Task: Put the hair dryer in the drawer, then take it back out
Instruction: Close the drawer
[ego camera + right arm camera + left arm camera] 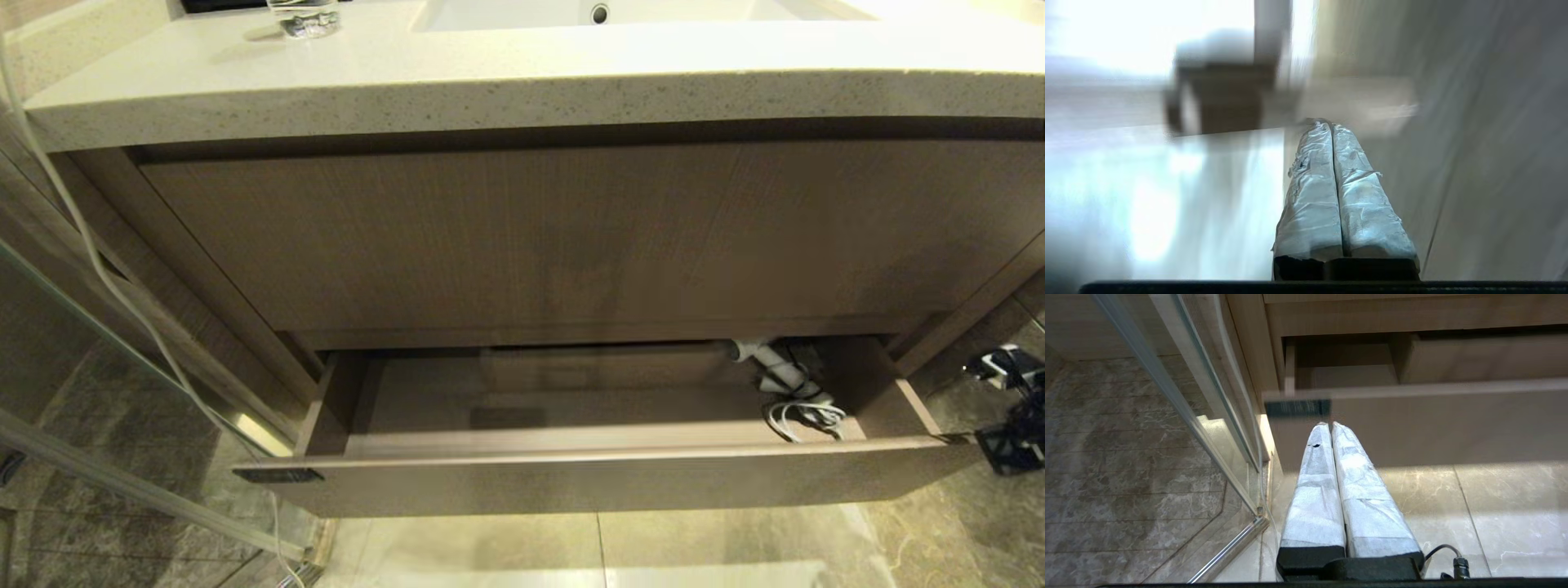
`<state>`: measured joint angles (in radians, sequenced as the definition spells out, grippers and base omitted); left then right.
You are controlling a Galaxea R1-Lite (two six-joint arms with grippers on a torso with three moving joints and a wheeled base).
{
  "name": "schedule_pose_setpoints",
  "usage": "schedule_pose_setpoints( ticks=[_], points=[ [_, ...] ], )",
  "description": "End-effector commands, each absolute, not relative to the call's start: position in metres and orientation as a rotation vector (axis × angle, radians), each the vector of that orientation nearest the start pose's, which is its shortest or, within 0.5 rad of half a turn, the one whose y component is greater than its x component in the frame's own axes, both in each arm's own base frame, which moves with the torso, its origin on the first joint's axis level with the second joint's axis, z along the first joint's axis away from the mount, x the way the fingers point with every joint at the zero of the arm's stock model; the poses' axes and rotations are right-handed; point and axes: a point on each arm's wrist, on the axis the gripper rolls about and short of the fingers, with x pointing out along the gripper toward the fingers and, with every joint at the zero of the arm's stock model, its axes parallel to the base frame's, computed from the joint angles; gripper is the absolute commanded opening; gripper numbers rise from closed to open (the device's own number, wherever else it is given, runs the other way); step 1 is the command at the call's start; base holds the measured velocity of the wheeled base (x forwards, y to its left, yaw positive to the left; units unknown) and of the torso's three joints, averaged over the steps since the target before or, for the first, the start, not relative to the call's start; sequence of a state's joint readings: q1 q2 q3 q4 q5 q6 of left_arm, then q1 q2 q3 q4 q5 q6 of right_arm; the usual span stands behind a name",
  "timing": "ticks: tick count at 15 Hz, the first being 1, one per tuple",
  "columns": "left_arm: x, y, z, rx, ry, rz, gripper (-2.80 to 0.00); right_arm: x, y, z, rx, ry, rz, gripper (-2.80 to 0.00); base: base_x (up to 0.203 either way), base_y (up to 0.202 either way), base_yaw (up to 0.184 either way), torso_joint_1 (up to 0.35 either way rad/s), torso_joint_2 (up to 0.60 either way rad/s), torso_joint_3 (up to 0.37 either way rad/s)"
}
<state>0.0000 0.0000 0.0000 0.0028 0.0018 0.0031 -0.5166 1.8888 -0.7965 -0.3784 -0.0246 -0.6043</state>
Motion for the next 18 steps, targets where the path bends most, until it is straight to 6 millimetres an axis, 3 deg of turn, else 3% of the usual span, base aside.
schedule_pose_setpoints(
  ticks=[1, 3, 12, 15, 18],
  points=[
    [-0.023, 0.0, 0.075, 0.003, 0.003, 0.003, -2.8, 0.291, -0.146, 0.12, -0.414, 0.678, -0.299, -2.8, 0.0, 0.0, 0.0, 0.0, 0.0, 0.0],
    [-0.023, 0.0, 0.075, 0.003, 0.003, 0.002, -2.8, 0.289, -0.144, 0.13, -0.43, 0.633, -0.311, -2.8, 0.0, 0.0, 0.0, 0.0, 0.0, 0.0],
    [-0.023, 0.0, 0.075, 0.003, 0.002, 0.002, -2.8, 0.27, -0.135, 0.136, -0.48, 0.697, -0.269, -2.8, 0.0, 0.0, 0.0, 0.0, 0.0, 0.0],
    [-0.023, 0.0, 0.075, 0.003, 0.003, 0.002, -2.8, 0.259, -0.123, 0.155, -0.553, 0.675, -0.207, -2.8, 0.0, 0.0, 0.0, 0.0, 0.0, 0.0],
    [-0.023, 0.0, 0.075, 0.003, 0.002, 0.002, -2.8, 0.242, -0.096, 0.187, -0.752, 0.501, 0.022, -2.8, 0.0, 0.0, 0.0, 0.0, 0.0, 0.0]
  ],
)
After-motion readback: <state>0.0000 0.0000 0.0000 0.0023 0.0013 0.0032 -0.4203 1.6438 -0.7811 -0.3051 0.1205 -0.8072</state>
